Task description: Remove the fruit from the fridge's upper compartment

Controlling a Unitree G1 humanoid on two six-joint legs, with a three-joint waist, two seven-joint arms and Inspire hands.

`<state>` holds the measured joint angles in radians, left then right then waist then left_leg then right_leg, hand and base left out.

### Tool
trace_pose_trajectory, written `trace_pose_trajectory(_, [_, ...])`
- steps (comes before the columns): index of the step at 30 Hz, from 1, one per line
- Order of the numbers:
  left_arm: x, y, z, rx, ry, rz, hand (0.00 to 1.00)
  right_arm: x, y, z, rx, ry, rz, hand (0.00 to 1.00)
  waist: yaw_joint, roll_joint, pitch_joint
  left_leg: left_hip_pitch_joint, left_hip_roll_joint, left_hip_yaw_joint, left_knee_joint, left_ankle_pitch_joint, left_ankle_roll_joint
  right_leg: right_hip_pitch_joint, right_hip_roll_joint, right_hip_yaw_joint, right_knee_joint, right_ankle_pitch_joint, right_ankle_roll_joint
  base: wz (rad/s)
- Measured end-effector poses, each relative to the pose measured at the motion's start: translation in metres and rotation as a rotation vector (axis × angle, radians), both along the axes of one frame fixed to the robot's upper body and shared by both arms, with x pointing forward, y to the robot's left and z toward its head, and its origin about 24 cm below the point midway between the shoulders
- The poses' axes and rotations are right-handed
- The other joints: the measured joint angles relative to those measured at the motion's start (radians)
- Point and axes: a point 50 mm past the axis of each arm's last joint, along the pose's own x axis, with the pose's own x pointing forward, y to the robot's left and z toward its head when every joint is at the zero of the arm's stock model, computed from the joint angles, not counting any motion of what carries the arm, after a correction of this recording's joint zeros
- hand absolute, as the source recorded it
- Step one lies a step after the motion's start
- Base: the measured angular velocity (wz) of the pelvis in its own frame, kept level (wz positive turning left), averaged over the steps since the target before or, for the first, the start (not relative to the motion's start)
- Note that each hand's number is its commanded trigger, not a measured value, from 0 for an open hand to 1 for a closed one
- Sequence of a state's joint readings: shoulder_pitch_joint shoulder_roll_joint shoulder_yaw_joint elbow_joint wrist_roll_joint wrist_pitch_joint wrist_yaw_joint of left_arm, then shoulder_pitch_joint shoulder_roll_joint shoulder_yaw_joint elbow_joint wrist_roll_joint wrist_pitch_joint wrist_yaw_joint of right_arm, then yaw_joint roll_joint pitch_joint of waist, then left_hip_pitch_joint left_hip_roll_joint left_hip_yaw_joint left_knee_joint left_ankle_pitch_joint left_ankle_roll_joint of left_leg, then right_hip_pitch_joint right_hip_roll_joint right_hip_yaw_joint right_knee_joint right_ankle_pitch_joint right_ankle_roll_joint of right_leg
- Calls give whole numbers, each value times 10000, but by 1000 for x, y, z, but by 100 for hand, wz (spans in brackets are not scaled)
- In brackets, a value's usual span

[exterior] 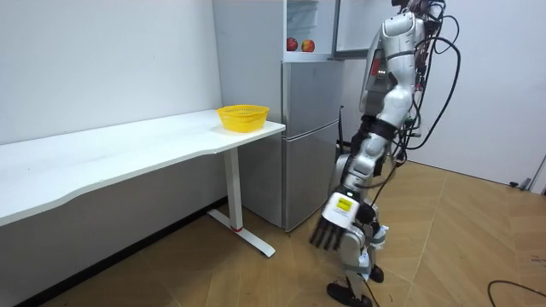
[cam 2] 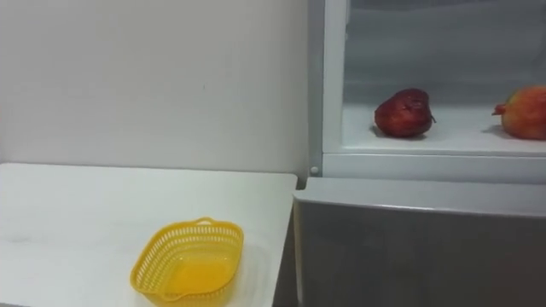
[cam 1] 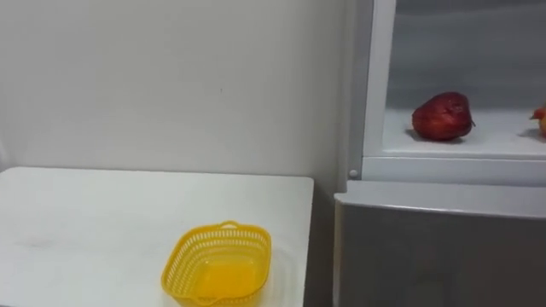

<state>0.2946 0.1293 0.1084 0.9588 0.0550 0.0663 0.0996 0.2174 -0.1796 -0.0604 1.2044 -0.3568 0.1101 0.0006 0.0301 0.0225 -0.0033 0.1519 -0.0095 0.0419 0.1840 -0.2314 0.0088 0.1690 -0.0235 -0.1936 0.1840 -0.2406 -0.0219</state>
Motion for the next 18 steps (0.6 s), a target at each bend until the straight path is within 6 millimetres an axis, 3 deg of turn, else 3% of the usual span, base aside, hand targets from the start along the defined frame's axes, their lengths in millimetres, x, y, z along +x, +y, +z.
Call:
trace_pose_trajectory(5, [37, -13, 1, -634, -741, -1410, 0, 3, 5, -1, -157, -292, -91, 0, -302, -170, 43, 10, 18, 459, -31, 4, 6, -168, 2, 358, 16, 3, 5, -26])
trace_pose_trajectory(10, [43, -23, 1, -1136, -973, -2126, 0, 9, 11, -2, -315, -755, -288, 0, -626, -243, 56, 140, 32, 690, -219, 4, 6, -281, 122, 848, 69, 51, 19, -32])
trace_pose_trajectory(13, [41, -23, 0, -1270, -940, -2154, 0, 27, 11, 1, -484, -1691, -273, 0, -740, -264, 62, 137, 35, 976, -249, 4, 6, -448, 130, 1011, 106, 53, 23, -21])
trace_pose_trajectory(14, [41, -23, 0, -1272, -988, -2145, 0, 41, 9, 5, -599, -2431, -510, 0, -769, -233, 107, 134, 50, 1113, -250, 4, 5, -534, 134, 1086, 159, 57, 28, -31])
trace_pose_trajectory(16, [41, -23, 1, -1249, -1055, -2171, 0, 60, 8, 13, -724, -3817, -1064, 0, -869, -230, 111, 112, 60, 1227, -253, 4, 5, -598, 137, 1114, 187, 62, 25, -15])
trace_pose_trajectory(18, [42, -23, 1, -1241, -1254, -2242, 0, 88, 9, 35, -771, -6008, -1146, 0, -987, -220, 108, 61, 76, 1287, -268, 3, 5, -683, 164, 1175, 187, 70, 17, -3])
